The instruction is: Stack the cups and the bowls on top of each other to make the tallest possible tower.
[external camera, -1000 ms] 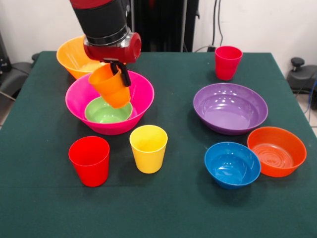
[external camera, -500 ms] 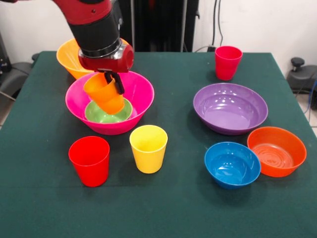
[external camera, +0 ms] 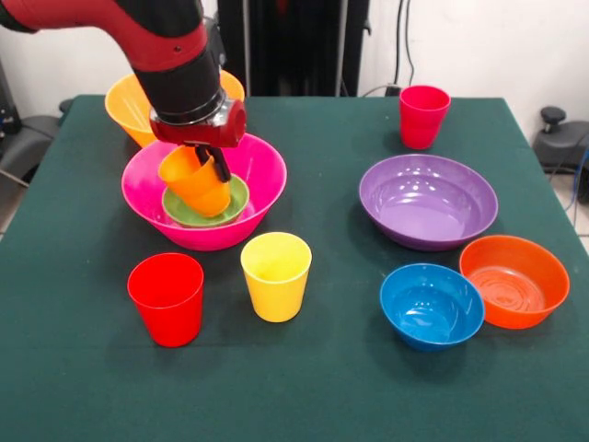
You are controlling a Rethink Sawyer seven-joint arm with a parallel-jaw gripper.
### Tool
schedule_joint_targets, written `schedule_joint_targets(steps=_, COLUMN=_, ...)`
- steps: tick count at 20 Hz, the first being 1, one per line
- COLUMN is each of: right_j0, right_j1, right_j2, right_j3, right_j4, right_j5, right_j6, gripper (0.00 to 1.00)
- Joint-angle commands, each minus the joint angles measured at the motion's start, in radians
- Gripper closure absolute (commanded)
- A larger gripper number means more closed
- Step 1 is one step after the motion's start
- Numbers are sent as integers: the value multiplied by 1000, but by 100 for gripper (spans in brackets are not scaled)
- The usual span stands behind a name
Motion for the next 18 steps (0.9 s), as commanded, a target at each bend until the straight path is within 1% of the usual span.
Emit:
schedule_joint_targets(steps=1, right_j0=8, right_j1=53, right_j2=39, right_j3=-44, right_j4=-105, right_j5=-27, right_j6=-181, gripper=100)
schedule_joint_targets(steps=2, right_j0=10, right_j1=53, right_j2=42, right_j3=-50, right_j4=-116, right_j5=-18, right_j6=-183, gripper=0)
schedule_joint_targets(steps=6, right_j0=6, right_j1=52, right_j2=49, right_j3=-47, right_j4=-124, right_j5=-36, right_j6=-181, gripper=0)
schedule_joint_targets(steps=10, right_j0=3, right_j1=52, right_j2=57, right_j3=-40, right_j4=-128, right_j5=-59, right_j6=-159, gripper=0)
schedule_joint_targets(steps=18, right_j0=-2, right_j1=48, right_j2=61, right_j3=-27, right_j4=-121, right_j5=-43, right_j6=-143, gripper=0)
